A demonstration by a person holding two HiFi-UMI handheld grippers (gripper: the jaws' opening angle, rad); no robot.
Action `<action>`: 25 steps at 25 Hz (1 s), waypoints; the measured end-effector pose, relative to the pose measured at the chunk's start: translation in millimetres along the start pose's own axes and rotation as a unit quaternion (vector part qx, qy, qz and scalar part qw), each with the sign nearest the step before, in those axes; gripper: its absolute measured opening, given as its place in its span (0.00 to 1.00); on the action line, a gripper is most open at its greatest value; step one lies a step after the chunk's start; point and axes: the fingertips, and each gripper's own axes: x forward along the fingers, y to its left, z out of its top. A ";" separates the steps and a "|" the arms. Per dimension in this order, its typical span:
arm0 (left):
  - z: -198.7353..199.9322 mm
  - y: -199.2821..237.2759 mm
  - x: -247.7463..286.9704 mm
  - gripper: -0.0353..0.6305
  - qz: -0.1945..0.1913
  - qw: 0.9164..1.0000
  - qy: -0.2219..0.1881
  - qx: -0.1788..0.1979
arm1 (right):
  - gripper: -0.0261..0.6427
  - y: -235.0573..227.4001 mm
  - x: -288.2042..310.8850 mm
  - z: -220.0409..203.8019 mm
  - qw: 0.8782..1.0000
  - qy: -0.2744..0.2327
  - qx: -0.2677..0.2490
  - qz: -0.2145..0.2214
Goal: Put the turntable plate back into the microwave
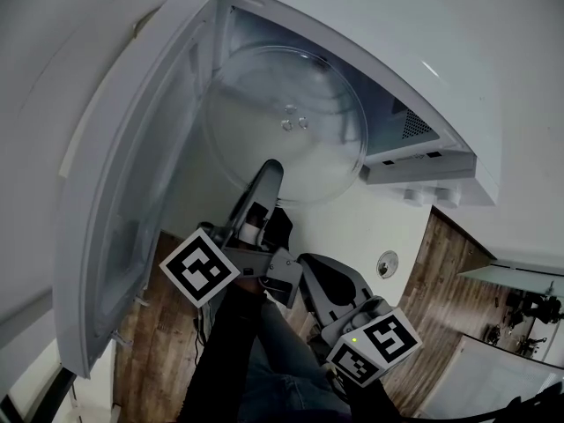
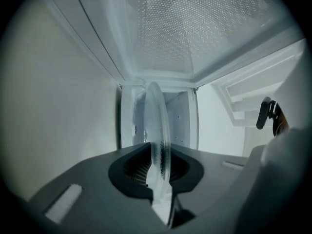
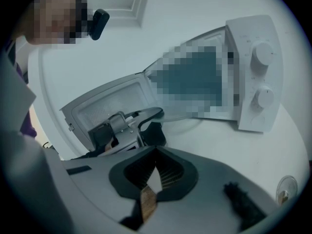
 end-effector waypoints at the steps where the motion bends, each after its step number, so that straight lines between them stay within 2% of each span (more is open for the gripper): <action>1: 0.3 0.4 1.0 0.12 0.000 1.000 0.000 0.000 | 0.06 -0.2 0.4 -0.1 1.000 0.000 0.000 -0.001; 25: -5.3 6.6 30.2 0.12 -0.005 1.000 0.010 -0.016 | 0.05 -18.1 0.6 1.1 1.000 -0.005 0.001 -0.022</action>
